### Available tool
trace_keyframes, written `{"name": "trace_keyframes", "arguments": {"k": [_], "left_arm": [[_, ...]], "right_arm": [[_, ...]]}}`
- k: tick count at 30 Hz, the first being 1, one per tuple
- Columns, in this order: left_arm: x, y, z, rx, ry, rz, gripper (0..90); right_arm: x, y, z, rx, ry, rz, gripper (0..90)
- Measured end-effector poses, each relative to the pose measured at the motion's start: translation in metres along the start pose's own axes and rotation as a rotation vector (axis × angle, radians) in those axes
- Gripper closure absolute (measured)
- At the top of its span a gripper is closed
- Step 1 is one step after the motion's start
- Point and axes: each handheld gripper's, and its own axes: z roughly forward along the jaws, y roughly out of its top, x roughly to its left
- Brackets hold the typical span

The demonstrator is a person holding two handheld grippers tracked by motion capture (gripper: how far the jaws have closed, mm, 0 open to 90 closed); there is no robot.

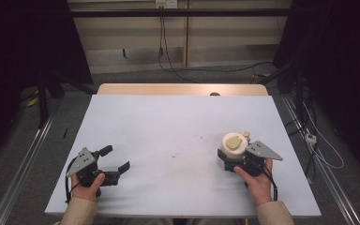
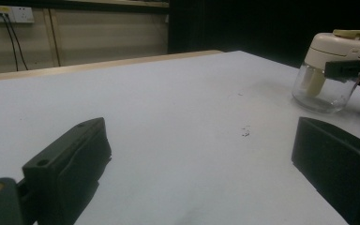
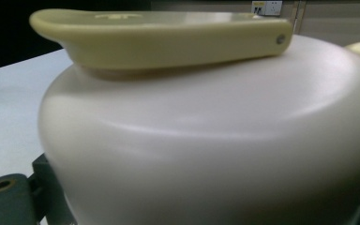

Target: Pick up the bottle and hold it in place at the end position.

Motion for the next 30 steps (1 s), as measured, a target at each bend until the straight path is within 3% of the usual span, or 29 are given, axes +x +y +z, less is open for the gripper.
{"name": "trace_keyframes", "arguments": {"k": [12, 30], "left_arm": [[0.0, 0.0, -0.001, 0.0, -0.006, 0.009, 3.8], [-0.001, 0.0, 0.0, 0.005, -0.008, 0.007, 3.9]], "right_arm": [[0.004, 0.005, 0.002, 0.0, 0.009, -0.002, 6.7], [0.02, 0.02, 0.025, -0.01, 0.045, -0.011, 6.8]]}}
